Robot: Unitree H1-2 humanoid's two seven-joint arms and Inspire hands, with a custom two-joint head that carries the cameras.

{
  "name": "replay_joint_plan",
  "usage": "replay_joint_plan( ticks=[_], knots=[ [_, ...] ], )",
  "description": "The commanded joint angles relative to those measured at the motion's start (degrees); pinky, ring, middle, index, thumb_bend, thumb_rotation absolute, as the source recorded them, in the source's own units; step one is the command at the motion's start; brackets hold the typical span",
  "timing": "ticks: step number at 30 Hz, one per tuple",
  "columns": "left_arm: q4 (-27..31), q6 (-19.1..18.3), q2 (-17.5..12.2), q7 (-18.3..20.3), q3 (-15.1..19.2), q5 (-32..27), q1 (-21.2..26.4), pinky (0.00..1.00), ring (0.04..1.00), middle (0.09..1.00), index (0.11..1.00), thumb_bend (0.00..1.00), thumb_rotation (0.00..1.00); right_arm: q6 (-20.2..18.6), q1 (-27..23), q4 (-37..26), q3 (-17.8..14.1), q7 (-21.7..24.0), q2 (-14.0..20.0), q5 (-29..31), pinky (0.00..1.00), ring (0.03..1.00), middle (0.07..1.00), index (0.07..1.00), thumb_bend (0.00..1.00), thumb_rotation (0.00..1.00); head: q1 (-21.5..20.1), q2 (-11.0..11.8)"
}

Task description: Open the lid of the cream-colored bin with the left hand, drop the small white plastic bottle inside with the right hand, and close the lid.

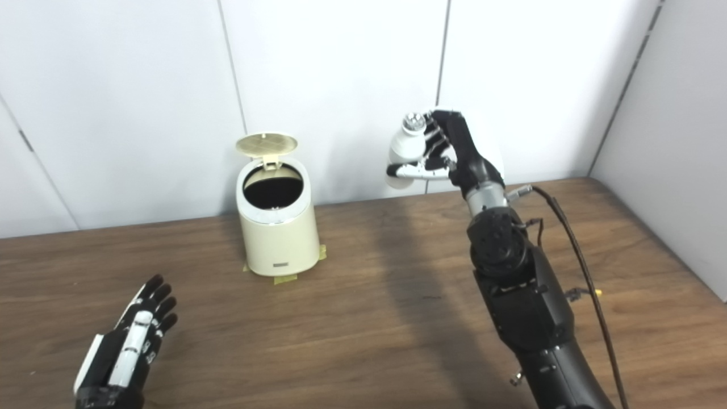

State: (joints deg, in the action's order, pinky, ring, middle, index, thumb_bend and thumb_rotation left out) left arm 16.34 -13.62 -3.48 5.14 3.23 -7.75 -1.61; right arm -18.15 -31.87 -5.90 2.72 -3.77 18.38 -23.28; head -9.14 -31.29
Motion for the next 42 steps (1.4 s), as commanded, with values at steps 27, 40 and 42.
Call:
replay_joint_plan(
  ticks=[27, 40, 42],
  knots=[
    [-2.00, 5.97, 3.49, -2.23, -3.11, 3.58, -0.17, 0.91, 0.923, 0.916, 0.943, 0.58, 0.71, 6.64, -11.94, 4.25, 6.70, 2.21, -10.62, -1.69, 0.33, 0.398, 0.493, 0.505, 0.52, 0.00, 5.50, 0.08],
    [-1.59, 6.13, 4.37, -3.20, -4.08, 4.41, -0.52, 0.91, 0.918, 0.913, 0.937, 0.60, 0.70, 11.93, -12.42, 11.52, 7.24, 0.09, -13.92, -1.95, 0.35, 0.413, 0.499, 0.494, 0.52, 0.00, 6.62, 0.87],
    [-1.55, 6.27, 4.46, -3.29, -4.31, 4.53, -0.63, 0.91, 0.920, 0.913, 0.938, 0.60, 0.71, 13.03, -12.57, 13.07, 7.04, -0.62, -14.36, -1.83, 0.36, 0.414, 0.501, 0.493, 0.52, 0.00, 6.97, 1.14]
  ],
)
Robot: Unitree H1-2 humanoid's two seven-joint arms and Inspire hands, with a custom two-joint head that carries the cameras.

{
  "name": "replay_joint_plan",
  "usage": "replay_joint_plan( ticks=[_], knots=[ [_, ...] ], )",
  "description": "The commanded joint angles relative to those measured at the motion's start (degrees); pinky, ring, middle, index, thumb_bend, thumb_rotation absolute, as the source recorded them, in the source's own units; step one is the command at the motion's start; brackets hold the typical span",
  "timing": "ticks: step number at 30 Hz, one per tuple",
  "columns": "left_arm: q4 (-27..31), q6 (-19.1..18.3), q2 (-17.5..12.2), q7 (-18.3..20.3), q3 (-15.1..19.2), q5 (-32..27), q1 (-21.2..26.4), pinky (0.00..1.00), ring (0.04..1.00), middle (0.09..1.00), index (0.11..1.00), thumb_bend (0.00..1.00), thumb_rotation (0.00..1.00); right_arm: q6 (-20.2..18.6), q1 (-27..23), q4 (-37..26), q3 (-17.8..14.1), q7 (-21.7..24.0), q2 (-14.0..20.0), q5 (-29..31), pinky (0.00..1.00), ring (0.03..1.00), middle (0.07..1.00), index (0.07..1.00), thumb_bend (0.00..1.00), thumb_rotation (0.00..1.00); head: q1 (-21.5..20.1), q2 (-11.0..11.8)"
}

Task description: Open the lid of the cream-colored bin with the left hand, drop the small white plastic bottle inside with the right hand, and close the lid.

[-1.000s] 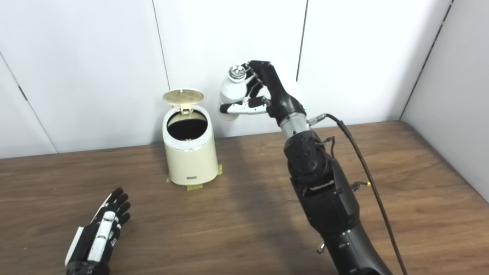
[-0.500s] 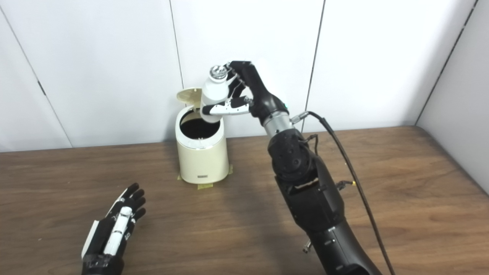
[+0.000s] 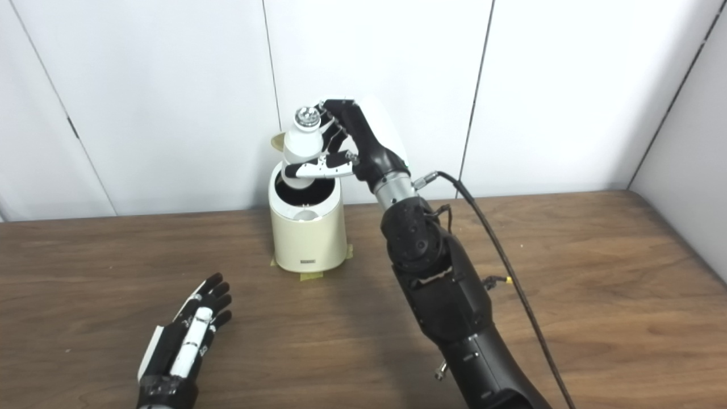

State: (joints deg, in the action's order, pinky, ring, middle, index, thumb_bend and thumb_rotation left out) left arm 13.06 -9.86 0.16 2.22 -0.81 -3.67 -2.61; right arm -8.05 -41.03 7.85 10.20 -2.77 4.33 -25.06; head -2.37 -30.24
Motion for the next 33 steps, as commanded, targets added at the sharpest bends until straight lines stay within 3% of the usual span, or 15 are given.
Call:
replay_joint_plan(
  ticks=[1, 19, 33],
  knots=[
    [1.76, 2.58, 0.91, -0.44, -0.36, 0.48, 0.31, 0.91, 0.919, 0.911, 0.938, 0.59, 0.71, 3.42, -3.51, 0.06, -0.60, -2.01, -0.58, 0.15, 0.36, 0.416, 0.501, 0.492, 0.52, 0.00, 0.25, 0.12],
    [3.11, 1.97, 1.30, -0.63, -1.03, 0.33, -0.42, 0.92, 0.919, 0.912, 0.938, 0.58, 0.72, 9.63, -5.44, 11.51, -1.26, -9.32, -3.10, 0.45, 0.36, 0.412, 0.510, 0.494, 0.52, 0.00, 0.49, -0.67],
    [3.84, 1.62, 1.42, -0.88, -1.43, 0.65, -0.34, 0.92, 0.916, 0.910, 0.935, 0.60, 0.72, 14.55, -5.93, 16.20, 0.40, -12.37, -1.99, -2.44, 0.37, 0.439, 0.491, 0.481, 0.50, 0.00, 0.63, -0.86]
  ],
)
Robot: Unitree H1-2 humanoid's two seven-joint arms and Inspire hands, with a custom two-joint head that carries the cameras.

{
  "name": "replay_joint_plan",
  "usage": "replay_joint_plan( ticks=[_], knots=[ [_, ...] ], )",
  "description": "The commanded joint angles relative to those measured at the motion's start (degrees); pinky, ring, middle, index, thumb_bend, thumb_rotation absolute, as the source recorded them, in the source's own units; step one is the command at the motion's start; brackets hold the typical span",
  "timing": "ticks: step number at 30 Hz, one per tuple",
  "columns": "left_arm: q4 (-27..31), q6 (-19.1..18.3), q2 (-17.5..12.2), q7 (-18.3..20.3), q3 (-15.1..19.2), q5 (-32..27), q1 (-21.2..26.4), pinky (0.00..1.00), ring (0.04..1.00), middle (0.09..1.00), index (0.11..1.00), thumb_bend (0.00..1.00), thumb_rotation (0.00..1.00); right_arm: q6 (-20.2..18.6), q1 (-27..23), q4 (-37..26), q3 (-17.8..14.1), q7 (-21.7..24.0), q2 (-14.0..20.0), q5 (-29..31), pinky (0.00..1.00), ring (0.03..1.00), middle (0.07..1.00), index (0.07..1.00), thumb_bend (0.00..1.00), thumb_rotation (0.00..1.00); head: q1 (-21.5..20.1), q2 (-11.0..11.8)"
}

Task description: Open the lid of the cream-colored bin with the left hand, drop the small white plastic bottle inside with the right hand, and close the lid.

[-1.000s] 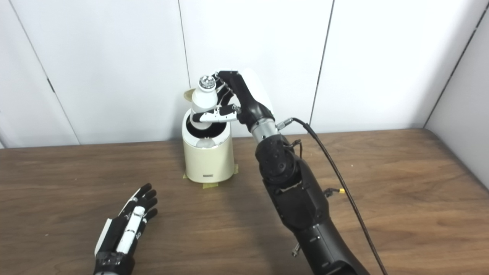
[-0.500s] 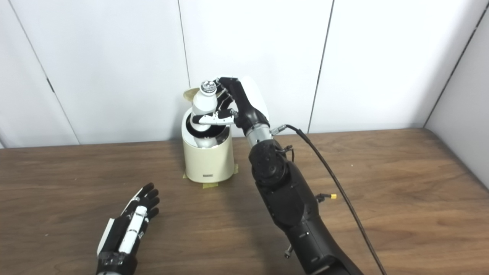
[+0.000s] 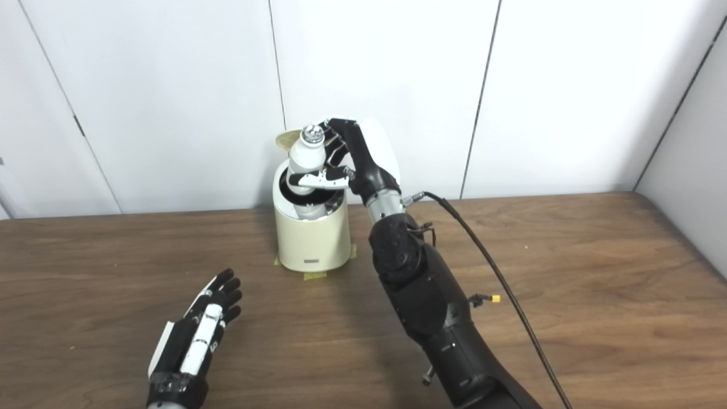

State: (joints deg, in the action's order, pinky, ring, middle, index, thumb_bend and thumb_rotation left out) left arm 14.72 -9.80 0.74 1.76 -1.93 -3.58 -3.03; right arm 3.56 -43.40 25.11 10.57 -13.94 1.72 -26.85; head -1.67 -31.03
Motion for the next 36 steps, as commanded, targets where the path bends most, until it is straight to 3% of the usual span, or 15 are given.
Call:
replay_joint_plan(
  ticks=[1, 7, 16, 21, 23, 26, 29, 36],
  knots=[
    [2.20, 1.65, 0.81, -0.39, -0.32, 0.54, 0.10, 0.92, 0.915, 0.909, 0.934, 0.60, 0.72, 2.77, -3.51, -1.02, 0.17, -0.93, 0.71, -0.76, 0.36, 0.442, 0.493, 0.479, 0.50, 0.00, -0.15, -0.22],
    [2.57, 1.56, 0.74, -0.55, -0.23, 0.54, -0.01, 0.92, 0.917, 0.912, 0.932, 0.61, 0.73, 1.81, -3.39, -1.05, 1.69, 0.19, 1.79, -2.67, 0.34, 0.426, 0.511, 0.523, 0.50, 0.00, -0.37, -0.35],
    [1.81, 1.99, 0.62, -0.95, -0.55, 0.59, 0.17, 0.91, 0.916, 0.911, 0.931, 0.62, 0.72, -0.05, -3.33, -0.82, 3.75, 0.41, 3.35, -6.92, 0.34, 0.453, 0.540, 0.513, 0.50, 0.00, 0.25, -0.35],
    [1.37, 1.68, 0.70, -0.96, -0.74, 0.37, 0.37, 0.91, 0.915, 0.910, 0.932, 0.60, 0.71, -1.64, -3.58, -1.04, 5.00, 1.31, 4.27, -9.15, 0.43, 0.443, 0.540, 0.494, 0.52, 0.00, 0.44, -0.21],
    [1.41, 1.47, 0.73, -1.04, -0.88, 0.53, 0.39, 0.92, 0.918, 0.911, 0.934, 0.59, 0.70, -2.16, -3.51, -1.36, 5.05, 1.70, 4.36, -9.30, 0.45, 0.550, 0.529, 0.484, 0.52, 0.00, 0.47, -0.15],
    [1.31, 1.79, 0.60, -0.96, -1.06, 0.62, 0.43, 0.92, 0.922, 0.912, 0.939, 0.58, 0.70, -2.42, -3.34, -1.69, 4.96, 2.13, 4.39, -9.05, 0.47, 0.589, 0.529, 0.481, 0.53, 0.00, 0.61, -0.03],
    [1.38, 1.99, 0.42, -0.92, -1.18, 0.74, 0.36, 0.92, 0.922, 0.914, 0.938, 0.57, 0.70, -2.54, -3.13, -1.88, 4.90, 2.59, 4.37, -8.94, 0.48, 0.597, 0.636, 0.492, 0.52, 0.11, 0.47, 0.19],
    [1.79, 1.98, 0.82, -1.12, -1.37, 0.75, 0.14, 0.92, 0.918, 0.913, 0.924, 0.54, 0.68, -1.60, -2.85, -1.81, 4.86, 2.43, 4.54, -8.79, 0.47, 0.586, 0.634, 0.492, 0.52, 0.13, 1.28, 0.97]
  ],
)
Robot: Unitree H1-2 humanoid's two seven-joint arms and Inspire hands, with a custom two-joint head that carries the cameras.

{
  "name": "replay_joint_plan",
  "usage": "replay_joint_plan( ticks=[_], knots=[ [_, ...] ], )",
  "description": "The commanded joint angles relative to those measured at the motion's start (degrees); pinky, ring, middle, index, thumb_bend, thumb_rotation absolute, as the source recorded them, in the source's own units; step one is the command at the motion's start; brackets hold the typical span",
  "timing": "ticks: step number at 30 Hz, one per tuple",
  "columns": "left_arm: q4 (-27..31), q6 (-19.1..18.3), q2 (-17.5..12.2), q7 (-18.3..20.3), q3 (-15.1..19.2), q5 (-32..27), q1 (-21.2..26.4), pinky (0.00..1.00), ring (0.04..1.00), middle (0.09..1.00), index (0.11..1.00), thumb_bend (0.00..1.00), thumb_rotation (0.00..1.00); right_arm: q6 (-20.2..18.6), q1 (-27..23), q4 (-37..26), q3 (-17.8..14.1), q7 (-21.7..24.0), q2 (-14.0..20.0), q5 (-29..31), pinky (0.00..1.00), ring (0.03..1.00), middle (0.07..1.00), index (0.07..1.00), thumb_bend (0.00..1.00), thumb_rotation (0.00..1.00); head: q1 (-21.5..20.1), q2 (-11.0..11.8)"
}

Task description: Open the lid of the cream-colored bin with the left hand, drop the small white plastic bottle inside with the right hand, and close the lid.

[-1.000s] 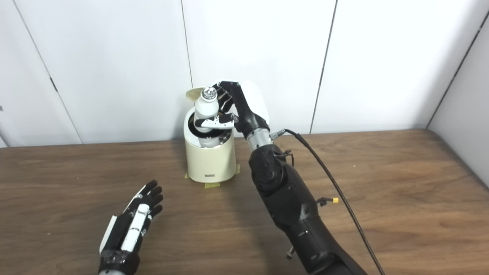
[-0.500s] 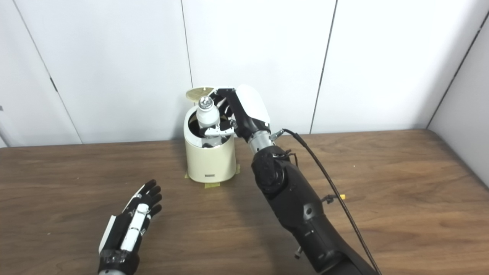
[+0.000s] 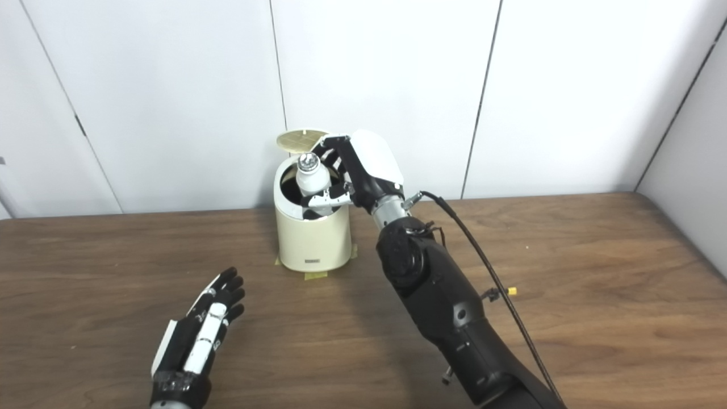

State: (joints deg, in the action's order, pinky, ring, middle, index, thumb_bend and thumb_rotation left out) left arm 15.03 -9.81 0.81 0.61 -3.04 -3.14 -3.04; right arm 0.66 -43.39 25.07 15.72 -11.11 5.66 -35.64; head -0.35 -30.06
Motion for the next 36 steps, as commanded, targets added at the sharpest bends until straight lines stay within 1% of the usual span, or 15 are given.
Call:
replay_joint_plan(
  ticks=[1, 4, 7, 11, 13, 17, 18, 19, 21, 25, 31, 33, 36],
  knots=[
    [1.51, 1.99, 0.82, 0.01, -0.26, 0.25, 0.13, 0.92, 0.917, 0.913, 0.922, 0.53, 0.67, 1.35, -2.86, -1.80, -0.32, -0.39, 0.63, 0.06, 0.48, 0.592, 0.632, 0.492, 0.52, 0.13, -0.04, 0.00],
    [1.44, 2.10, 0.96, -0.06, -0.45, 0.40, 0.07, 0.92, 0.917, 0.912, 0.918, 0.52, 0.66, 0.73, -2.86, -2.15, -0.50, 0.10, 0.57, 0.34, 0.50, 0.605, 0.633, 0.493, 0.52, 0.13, 0.10, 0.16],
    [1.39, 2.06, 0.98, -0.03, -0.60, 0.39, 0.14, 0.93, 0.920, 0.910, 0.916, 0.52, 0.66, 0.40, -2.92, -2.26, -0.70, 0.61, 0.47, 0.68, 0.49, 0.606, 0.644, 0.493, 0.52, 0.13, 0.30, -0.12],
    [1.15, 2.04, 0.91, 0.04, -0.74, 0.40, 0.32, 0.94, 0.925, 0.910, 0.911, 0.52, 0.66, 0.82, -3.13, -1.95, -0.65, 0.36, 0.47, 0.45, 0.48, 0.594, 0.643, 0.494, 0.52, 0.13, 0.62, -0.03],
    [0.64, 2.52, 0.81, 0.08, -0.83, 0.58, 0.45, 0.93, 0.924, 0.908, 0.906, 0.52, 0.66, 0.92, -3.22, -1.73, -0.77, 0.37, 0.42, 0.66, 0.48, 0.600, 0.651, 0.494, 0.52, 0.13, 0.74, -0.03],
    [0.37, 2.31, 0.69, 0.23, -1.06, 0.99, 0.67, 0.93, 0.924, 0.908, 0.903, 0.51, 0.66, 0.87, -3.34, -1.47, -1.01, 0.31, 0.30, 0.98, 0.48, 0.600, 0.663, 0.495, 0.52, 0.13, 0.84, 0.25],
    [0.25, 2.40, 0.60, 0.24, -1.19, 1.33, 0.73, 0.93, 0.924, 0.906, 0.904, 0.51, 0.66, 0.76, -3.36, -1.51, -0.97, 0.42, 0.33, 0.95, 0.49, 0.601, 0.667, 0.575, 0.71, 0.10, 0.89, 0.13],
    [0.13, 2.51, 0.52, 0.23, -1.29, 1.67, 0.79, 0.93, 0.923, 0.904, 0.902, 0.51, 0.67, 0.65, -3.38, -1.54, -0.95, 0.54, 0.35, 0.96, 0.49, 0.609, 0.675, 0.632, 0.82, 0.10, 0.94, 0.16],
    [-0.13, 2.87, 0.40, 0.27, -1.42, 2.07, 0.85, 0.93, 0.921, 0.901, 0.899, 0.50, 0.67, 0.46, -3.40, -1.56, -0.96, 0.76, 0.33, 1.06, 0.49, 0.608, 0.683, 0.671, 0.89, 0.10, 0.96, 0.32],
    [-0.37, 2.94, 0.42, 0.36, -1.37, 2.03, 0.92, 0.93, 0.923, 0.899, 0.894, 0.50, 0.67, 0.15, -3.29, -1.71, -0.88, 1.01, 0.25, 1.03, 0.49, 0.609, 0.690, 0.689, 0.93, 0.13, 0.68, 0.71],
    [-0.64, 3.13, 0.64, 0.33, -1.20, 1.66, 1.16, 0.94, 0.923, 0.897, 0.896, 0.50, 0.66, -0.54, -3.14, -2.71, -0.72, 1.75, 0.45, 0.71, 0.49, 0.613, 0.696, 0.694, 0.94, 0.14, 0.61, 0.67],
    [-0.66, 3.06, 0.60, 0.46, -1.19, 1.46, 1.24, 0.94, 0.924, 0.899, 0.896, 0.50, 0.66, -0.87, -3.04, -3.10, -0.94, 2.03, 0.39, 0.96, 0.49, 0.615, 0.699, 0.689, 0.94, 0.14, 0.48, 0.73],
    [-0.92, 3.29, 0.42, 0.61, -1.23, 1.51, 1.41, 0.95, 0.926, 0.900, 0.896, 0.50, 0.66, -0.39, -2.97, -2.99, -1.15, 1.33, 0.45, 0.85, 0.48, 0.603, 0.689, 0.668, 0.93, 0.12, 0.35, 0.70]
  ],
)
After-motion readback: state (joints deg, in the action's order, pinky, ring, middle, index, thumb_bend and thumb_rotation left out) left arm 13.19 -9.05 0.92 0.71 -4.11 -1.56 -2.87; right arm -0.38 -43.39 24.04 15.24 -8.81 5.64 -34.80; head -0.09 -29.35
